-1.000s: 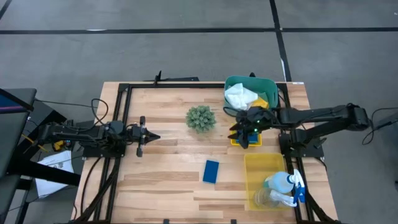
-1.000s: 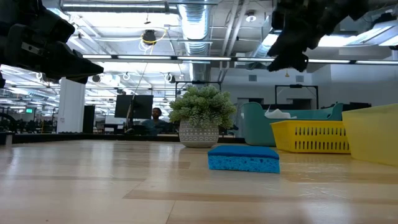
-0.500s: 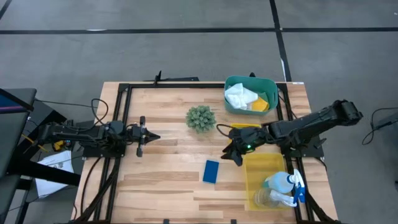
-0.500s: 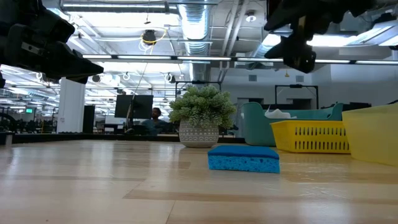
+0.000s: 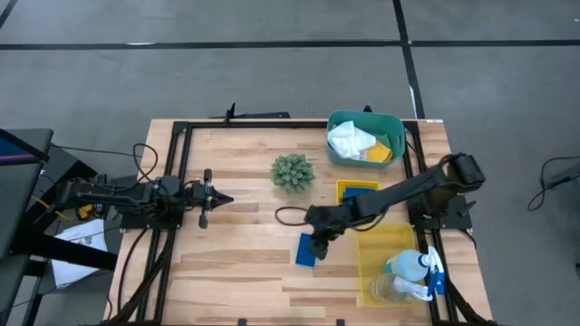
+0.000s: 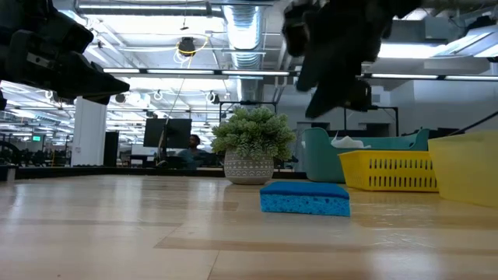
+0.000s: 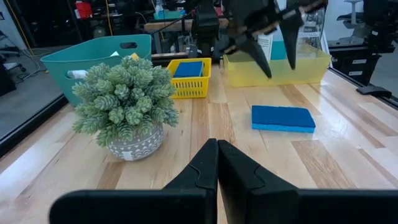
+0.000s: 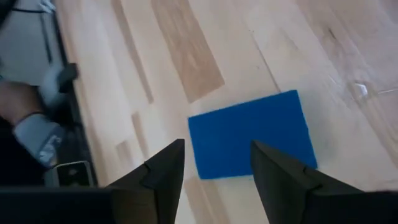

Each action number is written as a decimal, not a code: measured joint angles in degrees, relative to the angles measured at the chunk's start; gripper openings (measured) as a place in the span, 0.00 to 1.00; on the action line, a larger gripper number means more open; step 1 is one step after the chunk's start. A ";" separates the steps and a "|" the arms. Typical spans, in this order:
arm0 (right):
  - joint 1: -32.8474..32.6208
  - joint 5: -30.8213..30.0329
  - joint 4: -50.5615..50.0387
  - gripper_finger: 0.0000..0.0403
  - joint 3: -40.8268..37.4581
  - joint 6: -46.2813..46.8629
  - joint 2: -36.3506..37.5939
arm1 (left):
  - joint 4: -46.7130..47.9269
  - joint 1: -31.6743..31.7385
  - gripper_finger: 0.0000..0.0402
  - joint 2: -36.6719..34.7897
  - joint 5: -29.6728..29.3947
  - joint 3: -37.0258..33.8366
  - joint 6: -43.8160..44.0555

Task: Pick & Place Kitchen Items
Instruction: Put the blue sponge into the top yellow bin

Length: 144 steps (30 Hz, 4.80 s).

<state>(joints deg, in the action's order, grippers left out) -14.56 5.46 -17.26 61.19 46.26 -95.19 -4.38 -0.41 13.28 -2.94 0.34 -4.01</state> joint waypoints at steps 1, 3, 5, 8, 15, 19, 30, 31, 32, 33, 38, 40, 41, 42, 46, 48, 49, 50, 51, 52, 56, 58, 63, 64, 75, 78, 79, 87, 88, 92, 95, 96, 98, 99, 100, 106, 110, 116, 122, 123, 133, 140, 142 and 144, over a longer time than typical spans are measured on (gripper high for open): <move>0.17 0.55 -0.96 0.43 0.99 -0.16 -1.43 | 0.02 -0.01 0.00 0.00 0.00 0.00 0.00; 0.74 0.71 -2.06 0.43 2.87 -0.81 -4.14 | 0.02 -0.02 0.00 0.00 0.00 0.00 0.00; 1.53 1.45 -4.01 0.43 3.91 -1.11 -6.35 | 0.02 0.00 0.00 0.00 0.00 0.00 -0.02; 2.86 2.79 -5.40 0.43 4.49 -1.51 -9.04 | 0.00 -0.01 0.00 0.09 0.00 0.00 0.00; 5.04 3.04 -6.97 0.44 4.83 -2.20 -11.14 | -0.33 -0.02 0.00 1.20 0.00 0.00 0.00; 5.02 0.60 -8.10 0.44 4.83 -2.29 -11.14 | -0.94 0.00 0.00 1.90 -0.02 0.00 0.00; 4.45 0.60 -8.64 0.44 4.63 -2.27 -13.44 | -1.26 -0.01 0.00 1.88 0.00 0.00 0.00; 4.45 0.84 -7.50 0.44 4.75 -2.29 -13.94 | -1.25 -0.02 0.00 1.88 0.00 0.00 0.00; 4.46 1.34 -6.95 0.44 4.93 -2.29 -14.50 | -1.40 0.00 0.00 1.91 0.00 0.00 0.00; 4.49 1.87 -7.10 0.44 4.90 -2.29 -14.82 | -1.69 -0.01 0.00 1.92 0.00 0.00 0.00; 4.63 2.87 -6.92 0.43 5.07 -2.56 -15.51 | -2.21 -0.02 0.00 2.11 -0.01 0.00 0.00; 4.65 2.83 -6.90 0.42 5.07 -2.56 -15.53 | -2.13 -0.02 0.00 2.20 0.00 0.00 0.00; 4.65 2.84 -6.90 0.40 5.04 -2.58 -15.49 | -2.14 -0.02 0.00 2.25 -0.02 0.00 0.00; 4.65 2.92 -6.79 0.39 5.00 -2.61 -15.44 | -2.12 -0.02 0.00 2.25 0.00 0.02 0.00; 4.60 3.28 -6.40 0.28 4.96 -2.96 -15.47 | -2.13 -0.02 0.00 2.25 -0.01 0.00 0.00; 4.60 3.50 -6.35 0.21 4.90 -3.36 -15.47 | -2.12 -0.02 0.00 2.25 0.00 0.00 0.00; 4.60 3.52 -6.37 0.17 4.88 -3.41 -15.47 | -2.12 -0.01 0.00 2.25 0.00 0.00 0.00; 4.60 3.55 -6.40 0.13 4.86 -3.56 -15.48 | -2.12 -0.02 0.00 2.25 0.00 0.01 0.00; 4.60 3.53 -6.42 0.09 4.85 -3.77 -15.49 | -2.12 -0.02 0.00 2.25 0.00 0.00 0.00; 4.60 3.56 -6.42 0.06 4.85 -3.88 -15.49 | -2.12 -0.02 0.00 2.25 0.00 0.00 0.00; 4.60 3.58 -6.42 0.02 4.83 -3.82 -15.29 | -2.12 0.00 0.00 2.25 0.00 0.00 0.00; 4.46 3.64 -6.44 0.02 4.76 -3.82 -14.71 | -2.12 -0.02 0.00 2.25 0.00 0.00 0.00; 3.59 3.68 -6.46 0.01 4.70 -3.80 -10.57 | -2.12 -0.02 0.00 2.25 0.00 0.00 0.00; 3.37 3.64 -6.46 0.01 4.70 -3.75 -9.55 | -2.12 -0.02 0.00 2.25 0.00 0.00 0.00; 0.19 -11.40 -17.82 0.00 4.76 4.46 2.21 | -2.12 -0.02 0.00 2.25 0.00 0.00 0.00; -0.49 -15.76 -20.37 0.00 4.16 7.88 5.62 | -2.12 -0.02 0.00 2.25 -0.01 0.00 0.00; -0.51 -16.57 -20.50 0.00 3.48 8.95 6.86 | -2.12 -0.02 0.00 2.25 -0.01 0.00 0.00; -0.49 -23.62 -20.31 0.00 -8.07 21.00 19.89 | -2.12 -0.01 0.00 2.25 0.00 0.00 0.00; -0.51 -24.17 -19.63 0.00 -10.16 22.91 21.87 | -2.12 -0.02 0.00 2.25 -0.01 0.00 0.00; -1.86 -28.42 -15.90 0.00 -17.70 30.06 29.68 | -2.12 -0.02 0.00 2.25 -0.02 0.00 0.00; -3.74 -32.30 -13.79 0.00 -22.53 35.23 34.85 | -2.10 -0.01 0.00 2.25 0.00 0.00 0.00; -4.45 -33.51 -13.48 0.00 -23.80 36.95 36.33 | -2.10 0.00 0.00 2.25 0.00 0.00 0.00; -6.26 -35.66 -13.52 0.00 -25.93 40.60 39.03 | -2.11 0.00 0.00 2.25 0.00 0.00 0.00; -7.13 -36.79 -13.76 0.00 -26.81 42.46 40.07 | -2.11 -0.01 0.00 2.25 -0.01 0.00 0.00; -8.08 -38.05 -14.40 0.00 -27.58 44.35 41.01 | -2.12 -0.02 0.00 2.25 0.00 0.00 0.00; -14.07 -45.45 -23.55 0.00 -30.80 57.80 45.66 | -2.10 -0.01 0.00 2.25 0.00 0.00 0.00; -19.25 -50.45 -33.26 0.00 -30.80 69.91 47.71 | -2.10 0.00 0.00 2.25 0.00 0.00 0.00; -24.60 -55.15 -42.18 0.00 -30.77 82.91 48.36 | -2.10 -0.02 0.00 2.25 0.00 0.00 0.00; -24.32 -56.52 -43.48 0.00 -30.77 87.01 47.72 | -2.12 -0.02 0.00 2.25 -0.01 0.00 0.00; -23.94 -56.70 -43.30 0.00 -30.73 87.01 47.25 | -2.12 -0.02 0.00 2.25 0.00 0.00 0.00; -20.23 -56.46 -40.38 0.00 -30.74 86.86 42.08 | -2.12 -0.02 0.00 2.25 0.00 0.00 0.00; -19.40 -56.09 -38.85 0.00 -30.75 86.84 38.96 | -2.12 -0.02 0.00 2.25 0.00 0.00 0.00; -19.43 -56.02 -38.24 0.00 -30.77 86.84 38.32 | -2.12 0.00 0.00 2.25 0.00 0.00 0.00; -19.44 -55.94 -37.62 0.00 -30.76 86.82 37.80 | -2.12 -0.02 0.00 2.25 -0.01 0.00 0.00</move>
<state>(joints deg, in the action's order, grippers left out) -34.00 -50.48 -54.88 30.42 133.08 -57.39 -6.50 -0.43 15.53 -2.95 0.34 -4.01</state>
